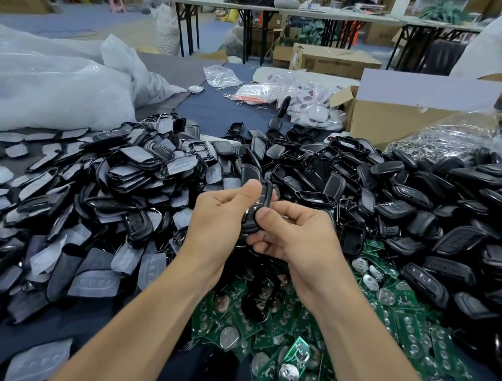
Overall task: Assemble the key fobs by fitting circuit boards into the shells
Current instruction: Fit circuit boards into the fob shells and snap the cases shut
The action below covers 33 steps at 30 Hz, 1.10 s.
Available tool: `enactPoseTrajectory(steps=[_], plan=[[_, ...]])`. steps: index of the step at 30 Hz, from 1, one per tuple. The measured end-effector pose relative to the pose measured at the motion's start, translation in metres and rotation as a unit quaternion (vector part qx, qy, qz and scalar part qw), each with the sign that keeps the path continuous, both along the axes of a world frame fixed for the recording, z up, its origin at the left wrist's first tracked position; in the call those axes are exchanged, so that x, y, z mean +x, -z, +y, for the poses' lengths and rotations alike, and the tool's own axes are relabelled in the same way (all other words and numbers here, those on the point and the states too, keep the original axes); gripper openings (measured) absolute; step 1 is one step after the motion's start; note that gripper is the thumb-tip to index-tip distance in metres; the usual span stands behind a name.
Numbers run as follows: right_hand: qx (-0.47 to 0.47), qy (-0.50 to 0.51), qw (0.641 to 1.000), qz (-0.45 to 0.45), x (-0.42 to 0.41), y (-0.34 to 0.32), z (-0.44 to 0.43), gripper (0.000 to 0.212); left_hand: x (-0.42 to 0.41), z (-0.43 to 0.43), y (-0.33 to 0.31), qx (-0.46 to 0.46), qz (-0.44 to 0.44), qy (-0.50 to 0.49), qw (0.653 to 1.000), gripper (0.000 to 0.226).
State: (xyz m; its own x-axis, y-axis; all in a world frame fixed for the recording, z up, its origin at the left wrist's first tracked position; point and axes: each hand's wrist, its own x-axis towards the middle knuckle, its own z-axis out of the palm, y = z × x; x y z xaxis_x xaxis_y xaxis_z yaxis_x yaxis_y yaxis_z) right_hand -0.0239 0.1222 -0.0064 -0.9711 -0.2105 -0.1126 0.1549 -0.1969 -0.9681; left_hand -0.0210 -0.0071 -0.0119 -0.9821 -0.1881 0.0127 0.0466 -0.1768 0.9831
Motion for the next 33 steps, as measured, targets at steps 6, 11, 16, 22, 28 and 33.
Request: enactPoseTrajectory(steps=[6, 11, 16, 22, 28, 33], plan=[[-0.001, -0.018, 1.0, -0.007, 0.0, 0.002, 0.0, 0.009, 0.0, -0.002, -0.001, 0.002, -0.013, -0.012, 1.0, 0.037], [-0.003, -0.035, 0.999, -0.005, -0.002, 0.001, 0.004, 0.007, -0.001, -0.004, -0.002, -0.01, -0.03, -0.021, 0.999, 0.061], [-0.018, -0.028, 0.999, -0.018, -0.005, 0.0, 0.008, 0.011, 0.002, -0.003, -0.003, -0.017, -0.022, -0.019, 0.999, 0.06], [-0.028, -0.024, 0.999, -0.023, -0.006, 0.0, 0.009, 0.011, 0.003, -0.003, -0.006, 0.006, -0.005, 0.004, 1.0, 0.042], [-0.033, -0.037, 0.998, -0.027, -0.005, 0.0, 0.01, 0.01, 0.002, -0.006, -0.002, -0.022, 0.012, 0.018, 1.0, 0.031], [-0.143, -0.011, 0.989, -0.026, -0.016, -0.014, 0.046, 0.026, 0.001, -0.007, -0.002, -0.036, 0.016, -0.01, 0.999, 0.033]])
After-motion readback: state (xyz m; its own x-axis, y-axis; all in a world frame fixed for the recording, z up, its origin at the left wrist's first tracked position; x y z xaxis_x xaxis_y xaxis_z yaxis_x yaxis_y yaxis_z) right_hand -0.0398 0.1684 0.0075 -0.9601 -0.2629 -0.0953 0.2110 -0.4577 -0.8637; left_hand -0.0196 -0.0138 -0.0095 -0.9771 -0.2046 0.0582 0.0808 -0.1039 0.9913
